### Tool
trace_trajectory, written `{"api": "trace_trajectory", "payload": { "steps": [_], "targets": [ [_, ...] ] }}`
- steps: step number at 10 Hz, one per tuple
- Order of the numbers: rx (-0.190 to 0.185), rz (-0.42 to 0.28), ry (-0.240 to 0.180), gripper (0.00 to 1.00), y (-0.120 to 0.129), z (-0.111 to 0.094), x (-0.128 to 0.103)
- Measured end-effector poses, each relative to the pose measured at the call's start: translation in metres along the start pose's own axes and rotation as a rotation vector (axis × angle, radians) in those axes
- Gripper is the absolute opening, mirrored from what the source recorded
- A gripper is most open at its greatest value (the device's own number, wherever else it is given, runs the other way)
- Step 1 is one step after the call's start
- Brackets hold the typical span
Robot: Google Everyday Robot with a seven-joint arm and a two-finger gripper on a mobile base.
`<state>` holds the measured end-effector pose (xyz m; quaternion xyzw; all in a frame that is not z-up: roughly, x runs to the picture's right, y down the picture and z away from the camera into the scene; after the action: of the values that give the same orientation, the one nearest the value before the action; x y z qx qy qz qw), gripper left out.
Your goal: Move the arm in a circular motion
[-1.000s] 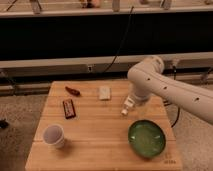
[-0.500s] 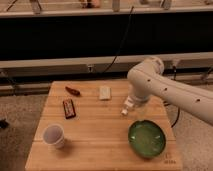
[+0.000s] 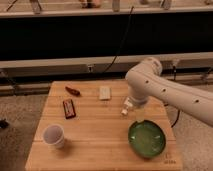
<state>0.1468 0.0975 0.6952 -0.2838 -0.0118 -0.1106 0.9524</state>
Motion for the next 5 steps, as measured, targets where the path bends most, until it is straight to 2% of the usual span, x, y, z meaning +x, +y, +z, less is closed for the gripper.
{"api": "trace_trajectory", "payload": {
  "steps": [5],
  "targets": [
    [-0.005,-0.006,0.004,0.80,0.003,-0.002,-0.011]
  ]
}}
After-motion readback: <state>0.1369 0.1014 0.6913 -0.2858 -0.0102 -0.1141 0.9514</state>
